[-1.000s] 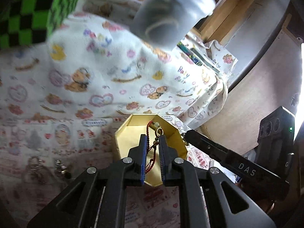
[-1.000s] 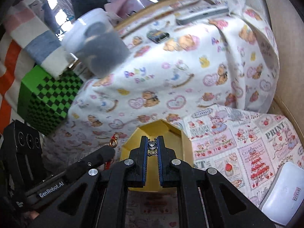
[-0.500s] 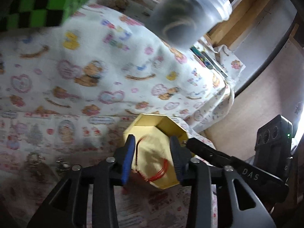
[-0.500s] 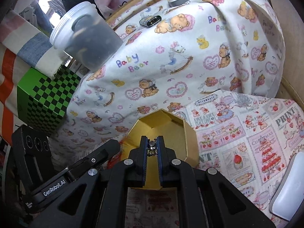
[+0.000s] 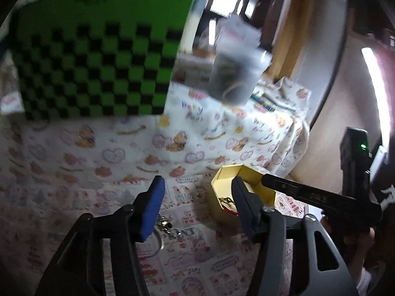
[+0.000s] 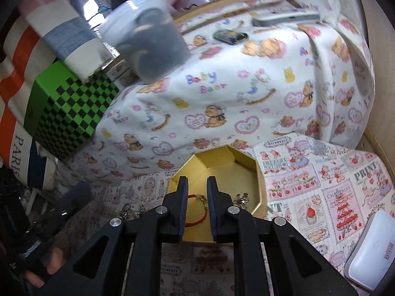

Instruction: Organize jewelry

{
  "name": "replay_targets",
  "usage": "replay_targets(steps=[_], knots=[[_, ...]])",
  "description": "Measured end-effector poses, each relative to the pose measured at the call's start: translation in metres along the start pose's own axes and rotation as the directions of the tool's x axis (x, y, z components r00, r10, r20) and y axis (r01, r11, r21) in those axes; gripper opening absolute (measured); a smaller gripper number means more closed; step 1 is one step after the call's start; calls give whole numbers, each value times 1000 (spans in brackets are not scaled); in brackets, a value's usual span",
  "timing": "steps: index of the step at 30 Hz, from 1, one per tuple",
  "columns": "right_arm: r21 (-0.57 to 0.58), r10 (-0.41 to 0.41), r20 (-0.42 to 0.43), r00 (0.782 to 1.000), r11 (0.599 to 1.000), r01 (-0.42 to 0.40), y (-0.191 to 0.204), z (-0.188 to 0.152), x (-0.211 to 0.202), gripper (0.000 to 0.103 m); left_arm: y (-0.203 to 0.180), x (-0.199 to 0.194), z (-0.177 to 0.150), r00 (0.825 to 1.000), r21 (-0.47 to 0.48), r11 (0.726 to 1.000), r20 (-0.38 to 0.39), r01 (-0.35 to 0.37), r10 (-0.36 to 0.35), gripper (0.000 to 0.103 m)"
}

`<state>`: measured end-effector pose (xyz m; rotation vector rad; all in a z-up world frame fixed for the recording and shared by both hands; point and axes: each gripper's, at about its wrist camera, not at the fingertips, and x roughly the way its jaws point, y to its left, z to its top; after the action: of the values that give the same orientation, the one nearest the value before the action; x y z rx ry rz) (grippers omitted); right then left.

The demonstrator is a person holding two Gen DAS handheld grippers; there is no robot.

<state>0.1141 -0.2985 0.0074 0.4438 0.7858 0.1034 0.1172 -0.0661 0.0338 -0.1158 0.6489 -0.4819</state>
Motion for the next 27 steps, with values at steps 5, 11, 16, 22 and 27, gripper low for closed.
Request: replay_targets(steps=[5,11,16,22,27], knots=[[-54,2,45,999,999,1,17,-4,-10,16,0,-29,-4,995,35,997,72,-70,68,64],[-118,-13,86,996,993,24,31,-8,-15,17,8,-46,-11,979,25,986,127,-166,161,70],[-151,-5,93,996,988,19,39,-11,-16,17,13,-48,-26,955,40,963,148,-266,258,72],[-190,12,115,993,982,10,48,-16,-18,17,23,-49,-31,948,10,957,146,-288,284,81],[-223,21,115,993,975,5,56,-21,-14,19,32,-42,-36,936,10,942,123,-335,331,85]])
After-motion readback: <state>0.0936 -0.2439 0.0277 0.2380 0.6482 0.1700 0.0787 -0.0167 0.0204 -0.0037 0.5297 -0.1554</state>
